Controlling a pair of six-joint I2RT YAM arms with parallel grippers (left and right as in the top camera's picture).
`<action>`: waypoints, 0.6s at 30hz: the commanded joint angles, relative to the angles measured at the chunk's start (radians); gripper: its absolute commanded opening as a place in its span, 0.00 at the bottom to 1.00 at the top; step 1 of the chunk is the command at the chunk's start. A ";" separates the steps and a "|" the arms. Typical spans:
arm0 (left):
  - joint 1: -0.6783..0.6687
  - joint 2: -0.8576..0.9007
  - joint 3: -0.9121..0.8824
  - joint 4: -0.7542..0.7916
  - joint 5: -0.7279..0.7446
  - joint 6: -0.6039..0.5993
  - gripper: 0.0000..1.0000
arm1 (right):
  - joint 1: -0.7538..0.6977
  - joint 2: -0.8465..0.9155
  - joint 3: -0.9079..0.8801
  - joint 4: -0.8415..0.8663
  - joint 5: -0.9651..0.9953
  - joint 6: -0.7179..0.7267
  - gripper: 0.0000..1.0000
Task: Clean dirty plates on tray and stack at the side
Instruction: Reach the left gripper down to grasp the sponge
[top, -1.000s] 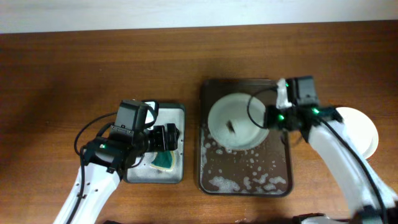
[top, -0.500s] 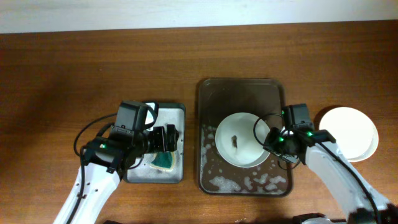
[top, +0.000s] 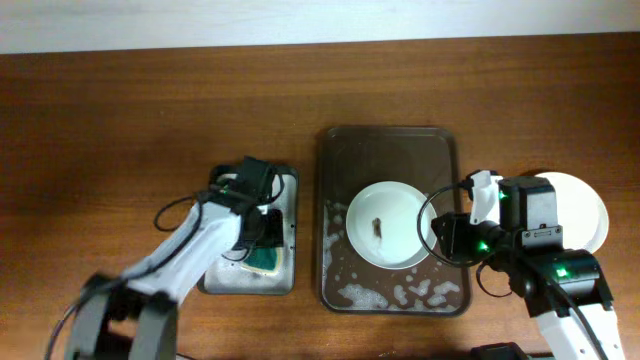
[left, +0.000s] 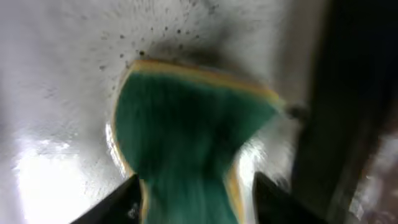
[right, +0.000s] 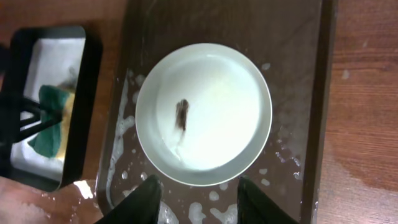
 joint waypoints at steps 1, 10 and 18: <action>-0.003 0.122 0.001 0.070 0.000 -0.021 0.40 | -0.002 0.032 0.003 -0.003 -0.013 -0.017 0.40; -0.002 0.068 0.106 -0.049 0.008 -0.016 0.14 | -0.002 0.074 0.003 -0.024 -0.013 -0.018 0.35; -0.005 0.003 0.092 -0.237 0.067 -0.006 0.61 | -0.002 0.074 0.003 -0.024 -0.013 -0.018 0.35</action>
